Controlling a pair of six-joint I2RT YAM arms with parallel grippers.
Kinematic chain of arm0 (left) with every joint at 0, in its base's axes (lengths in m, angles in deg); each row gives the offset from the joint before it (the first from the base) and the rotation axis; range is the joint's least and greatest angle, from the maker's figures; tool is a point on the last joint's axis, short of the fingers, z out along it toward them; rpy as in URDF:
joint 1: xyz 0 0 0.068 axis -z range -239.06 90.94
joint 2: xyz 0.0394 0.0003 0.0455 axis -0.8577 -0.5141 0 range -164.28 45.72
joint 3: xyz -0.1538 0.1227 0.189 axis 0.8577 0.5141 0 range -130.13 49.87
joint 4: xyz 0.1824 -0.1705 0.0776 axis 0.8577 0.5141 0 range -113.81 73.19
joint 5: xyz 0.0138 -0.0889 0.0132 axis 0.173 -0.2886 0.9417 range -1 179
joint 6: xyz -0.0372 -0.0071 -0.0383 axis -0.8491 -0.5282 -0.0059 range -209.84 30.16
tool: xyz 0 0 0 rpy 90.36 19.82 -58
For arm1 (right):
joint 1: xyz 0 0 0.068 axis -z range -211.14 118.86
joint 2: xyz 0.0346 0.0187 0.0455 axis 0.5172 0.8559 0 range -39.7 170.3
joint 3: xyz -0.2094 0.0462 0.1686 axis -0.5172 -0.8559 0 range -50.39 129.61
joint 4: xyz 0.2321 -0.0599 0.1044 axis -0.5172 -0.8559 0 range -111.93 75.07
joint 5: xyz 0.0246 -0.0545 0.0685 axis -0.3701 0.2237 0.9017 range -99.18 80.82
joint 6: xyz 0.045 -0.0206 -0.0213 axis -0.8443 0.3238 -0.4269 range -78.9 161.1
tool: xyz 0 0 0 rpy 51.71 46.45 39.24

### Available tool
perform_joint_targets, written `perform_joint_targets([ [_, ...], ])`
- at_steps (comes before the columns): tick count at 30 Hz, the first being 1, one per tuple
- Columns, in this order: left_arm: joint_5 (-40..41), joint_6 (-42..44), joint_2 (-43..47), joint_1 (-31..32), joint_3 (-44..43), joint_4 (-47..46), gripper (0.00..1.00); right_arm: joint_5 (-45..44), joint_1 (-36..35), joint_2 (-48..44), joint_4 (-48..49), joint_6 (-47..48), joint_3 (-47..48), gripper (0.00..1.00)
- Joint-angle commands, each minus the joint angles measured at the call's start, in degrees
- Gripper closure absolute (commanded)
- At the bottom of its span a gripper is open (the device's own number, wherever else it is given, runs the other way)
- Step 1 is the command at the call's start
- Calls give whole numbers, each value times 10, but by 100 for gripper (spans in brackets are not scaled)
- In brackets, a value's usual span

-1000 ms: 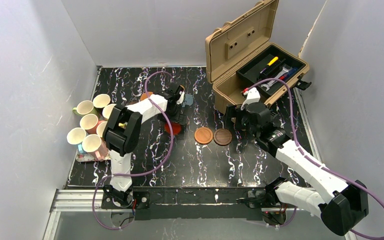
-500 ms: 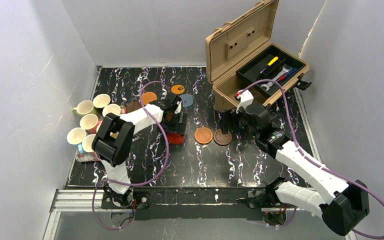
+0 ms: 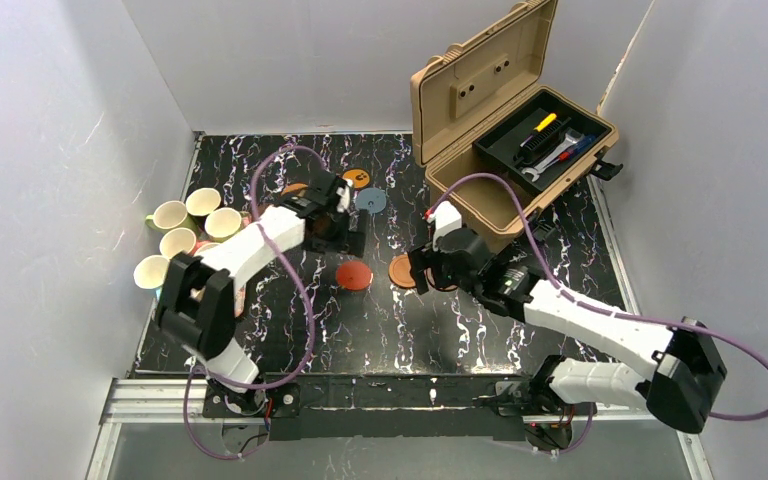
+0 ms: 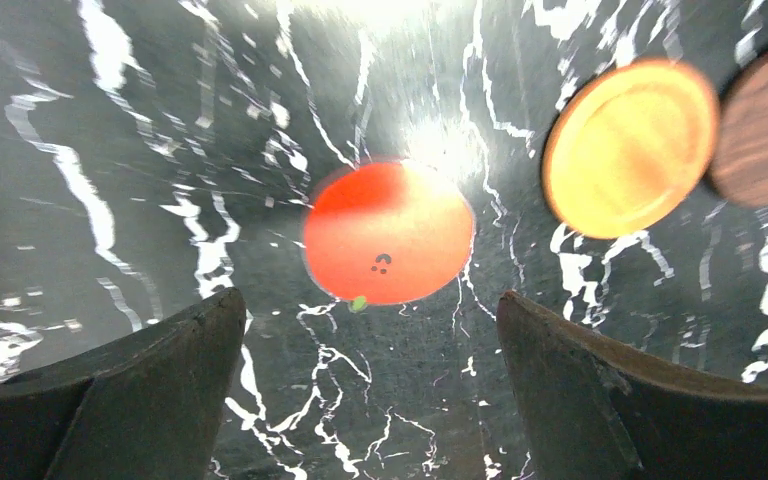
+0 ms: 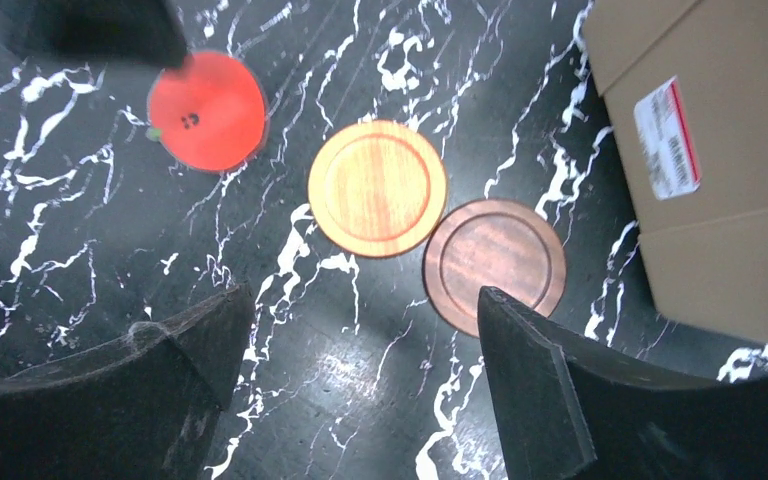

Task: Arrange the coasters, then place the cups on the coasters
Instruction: Move the coaster to the center of the board.

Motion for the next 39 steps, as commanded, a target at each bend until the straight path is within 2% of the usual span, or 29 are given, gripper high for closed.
perform_joint_targets([
  [1, 21, -1, 96, -50, 5, -19, 5, -98, -37, 34, -13, -67, 23, 11],
  [5, 38, -11, 159, -83, 60, -61, 4, -111, -69, 89, 3, -98, 34, 16],
  [7, 59, -6, 192, -83, 98, -88, 4, -117, -77, 123, -3, -125, 48, 19],
  [11, 66, -1, 219, -83, 117, -112, 4, -110, -86, 182, 15, -174, 54, 22],
  [15, 48, -6, 205, -83, 106, -104, 4, -117, -91, 238, 7, -196, 71, 19],
  [24, 46, 3, 212, -83, 96, -95, 4, -142, -93, 325, -26, -221, 105, 22],
  [33, 61, 14, 217, -83, 87, -86, 4, -174, -88, 377, -71, -252, 142, 33],
  [39, 62, 16, 220, -83, 87, -86, 4, -199, -79, 378, -77, -253, 147, 35],
])
